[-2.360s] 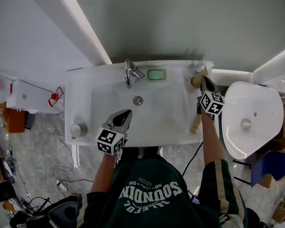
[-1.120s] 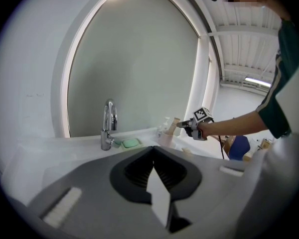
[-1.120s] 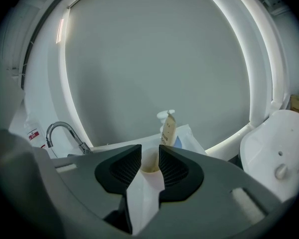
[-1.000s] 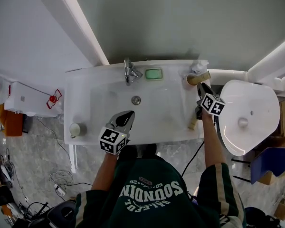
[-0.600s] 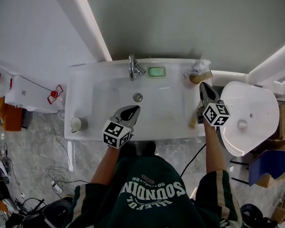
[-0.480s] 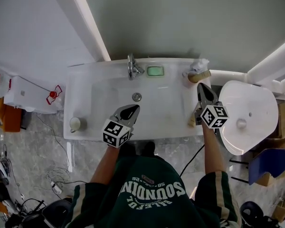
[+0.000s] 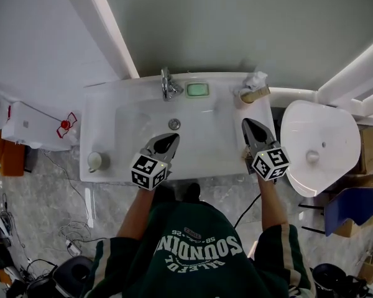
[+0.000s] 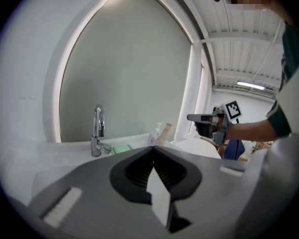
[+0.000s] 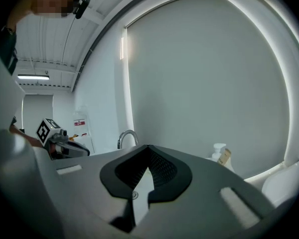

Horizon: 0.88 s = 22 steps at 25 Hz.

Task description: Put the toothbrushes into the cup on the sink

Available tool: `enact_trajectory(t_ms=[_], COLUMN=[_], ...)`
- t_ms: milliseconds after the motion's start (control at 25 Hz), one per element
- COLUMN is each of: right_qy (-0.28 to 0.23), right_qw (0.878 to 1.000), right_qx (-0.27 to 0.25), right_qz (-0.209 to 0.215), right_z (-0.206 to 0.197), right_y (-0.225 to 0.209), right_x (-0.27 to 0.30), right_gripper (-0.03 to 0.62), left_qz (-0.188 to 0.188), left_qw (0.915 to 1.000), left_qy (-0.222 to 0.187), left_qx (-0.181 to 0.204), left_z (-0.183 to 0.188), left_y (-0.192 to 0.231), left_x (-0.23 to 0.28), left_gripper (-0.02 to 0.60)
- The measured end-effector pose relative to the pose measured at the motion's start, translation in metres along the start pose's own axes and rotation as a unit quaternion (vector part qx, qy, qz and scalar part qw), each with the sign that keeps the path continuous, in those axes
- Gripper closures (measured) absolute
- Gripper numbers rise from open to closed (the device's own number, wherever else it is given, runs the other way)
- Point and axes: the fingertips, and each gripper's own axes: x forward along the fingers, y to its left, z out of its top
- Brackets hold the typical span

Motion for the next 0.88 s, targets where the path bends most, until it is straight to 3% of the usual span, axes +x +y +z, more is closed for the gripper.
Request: enact_trajectory(t_ms=[280, 600, 880], right_qy=[-0.017, 0.001, 0.014], right_qw=[1.0, 1.0, 0.995], right_qx=[0.006, 0.015, 0.065], right_qz=[0.007, -0.007, -0.073], right_z=[-0.021, -0.052, -0.077], right_y=[0.029, 0.041, -0.001], right_x=[-0.015, -0.024, -0.05], right_gripper=[0.592, 0.592, 0.592], left_qz=[-0.005, -0.014, -0.025], left_qw=[1.0, 0.9999, 0.9997], left_qy=[-0.001, 0.002, 0.007], left_qx=[0.0, 0.002, 0.001], left_z=[-0.002, -0.005, -0.008], left_y=[-0.005, -0.01, -0.016], left_x=[0.002, 0.002, 0.005], left_gripper=[0.531, 0.531, 0.531])
